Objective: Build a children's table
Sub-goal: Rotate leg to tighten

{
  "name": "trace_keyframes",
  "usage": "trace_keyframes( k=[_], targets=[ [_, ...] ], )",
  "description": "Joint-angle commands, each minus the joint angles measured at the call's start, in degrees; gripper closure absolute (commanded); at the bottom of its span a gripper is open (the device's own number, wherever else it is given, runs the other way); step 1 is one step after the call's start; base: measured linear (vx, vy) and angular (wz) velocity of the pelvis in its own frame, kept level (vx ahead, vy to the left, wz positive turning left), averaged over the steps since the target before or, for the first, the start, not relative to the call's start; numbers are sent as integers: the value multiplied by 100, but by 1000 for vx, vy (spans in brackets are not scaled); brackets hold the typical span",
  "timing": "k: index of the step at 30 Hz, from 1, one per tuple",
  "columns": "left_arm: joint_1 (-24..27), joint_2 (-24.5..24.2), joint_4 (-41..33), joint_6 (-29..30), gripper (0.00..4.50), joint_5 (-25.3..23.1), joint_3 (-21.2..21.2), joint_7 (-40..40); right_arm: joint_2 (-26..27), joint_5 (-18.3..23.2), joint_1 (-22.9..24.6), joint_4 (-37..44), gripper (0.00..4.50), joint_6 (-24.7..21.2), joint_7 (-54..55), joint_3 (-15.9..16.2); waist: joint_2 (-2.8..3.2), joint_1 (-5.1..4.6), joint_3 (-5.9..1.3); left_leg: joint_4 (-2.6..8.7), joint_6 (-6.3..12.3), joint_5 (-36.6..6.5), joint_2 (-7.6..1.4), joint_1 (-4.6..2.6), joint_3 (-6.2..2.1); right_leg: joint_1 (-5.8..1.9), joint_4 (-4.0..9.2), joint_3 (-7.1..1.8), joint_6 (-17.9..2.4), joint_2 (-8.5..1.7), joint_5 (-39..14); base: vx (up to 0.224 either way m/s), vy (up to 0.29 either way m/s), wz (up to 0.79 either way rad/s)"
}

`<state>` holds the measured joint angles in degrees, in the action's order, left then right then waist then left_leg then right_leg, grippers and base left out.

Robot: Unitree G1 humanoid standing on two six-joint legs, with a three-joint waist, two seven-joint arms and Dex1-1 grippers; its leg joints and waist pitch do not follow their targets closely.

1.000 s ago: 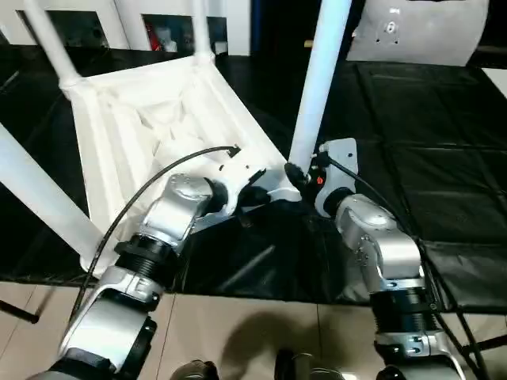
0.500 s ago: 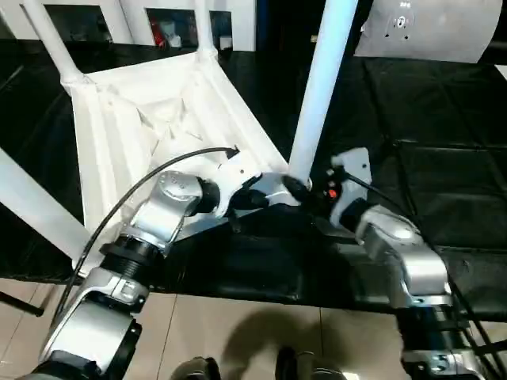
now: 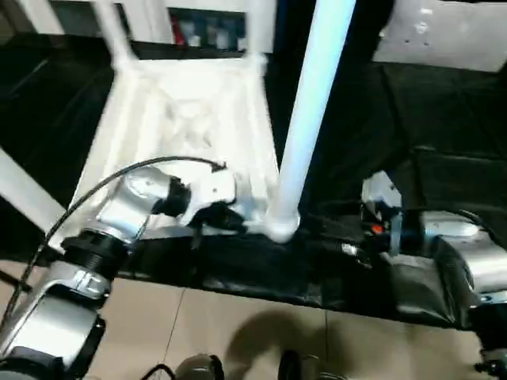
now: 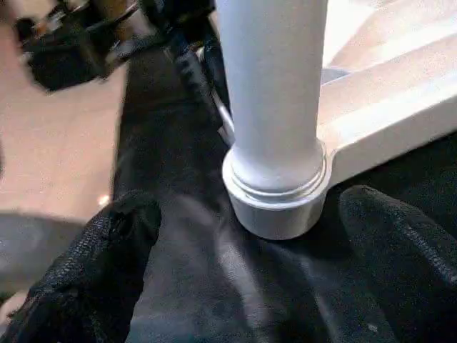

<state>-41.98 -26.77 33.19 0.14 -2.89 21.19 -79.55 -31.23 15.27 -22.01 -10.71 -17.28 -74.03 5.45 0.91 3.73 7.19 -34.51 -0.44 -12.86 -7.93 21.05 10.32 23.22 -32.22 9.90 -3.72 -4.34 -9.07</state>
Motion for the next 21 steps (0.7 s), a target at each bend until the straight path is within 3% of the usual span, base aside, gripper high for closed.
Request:
trace_keyframes(
  k=[1, 8, 10, 11, 14, 16, 17, 18, 20, 21],
  targets=[
    [67, 62, 135, -241, 450, -81, 443, -468, -116, 78, -110, -26, 12, 84, -208, 34, -80, 17, -486, 346, 1039, 159, -707, -55, -289, -389, 247, -567, -863, -735, -857, 0, 0, 0],
    [-263, 396, 754, -1133, 450, -234, 428, -153, -268, 276, 145, 441, 12, -230, -367, 36, -83, 163, -555, 315, 1073, 259, -713, -69, -285, -397, 244, -566, -835, -746, -755, 0, 0, 0],
    [-456, 445, 1064, -1425, 450, -430, 445, 168, -354, 316, 302, 612, 12, -352, -336, 5, -71, 216, -573, 308, 1010, 179, -709, -78, -280, -406, 268, -564, -737, -752, -911, 0, 0, 0],
    [-627, 451, 1374, -1746, 450, -627, 449, 453, -453, 352, 466, 747, 12, -411, -321, -32, -63, 259, -563, 319, 895, -5, -697, -75, -283, -409, 328, -546, -632, -752, -1290, 0, 0, 0],
    [-740, 446, 1597, -1907, 450, -712, 410, 617, -534, 419, 625, 895, 12, -550, -274, -117, -68, 286, -550, 345, 666, -305, -697, -87, -290, -425, 426, -526, -431, -758, -1831, 0, 0, 0],
    [-830, 467, 1795, -2034, 450, -659, 299, 712, -594, 535, 770, 1084, 12, -789, -191, -220, -79, 270, -542, 360, 503, -531, -678, -106, -295, -431, 501, -508, -238, -752, -2274, 0, 0, 0],
    [-872, 507, 1889, -2037, 450, -488, 174, 596, -589, 630, 853, 1202, 12, -938, -77, -310, -139, 257, -573, 360, 392, -644, -635, -122, -274, -455, 566, -487, -52, -753, -2612, 0, 0, 0],
    [-867, 535, 1853, -1954, 423, -283, 50, 400, -546, 692, 903, 1271, 6, -995, 31, -390, -108, 263, -554, 361, 352, -632, -621, -119, -272, -436, 598, -476, 26, -762, -2755, 0, 0, 0],
    [-831, 570, 1730, -1797, 406, 15, -136, 192, -484, 761, 981, 1400, 2, -1065, 179, -458, -136, 247, -571, 359, 319, -594, -610, -99, -276, -456, 605, -464, 116, -765, -2815, 0, 0, 0],
    [-772, 556, 1589, -1637, 395, 181, -194, -8, -465, 838, 1046, 1521, 0, -1127, 193, -449, -155, 260, -617, 356, 323, -463, -624, -87, -285, -465, 562, -464, 139, -776, -2675, 0, 0, 0]
  ],
)
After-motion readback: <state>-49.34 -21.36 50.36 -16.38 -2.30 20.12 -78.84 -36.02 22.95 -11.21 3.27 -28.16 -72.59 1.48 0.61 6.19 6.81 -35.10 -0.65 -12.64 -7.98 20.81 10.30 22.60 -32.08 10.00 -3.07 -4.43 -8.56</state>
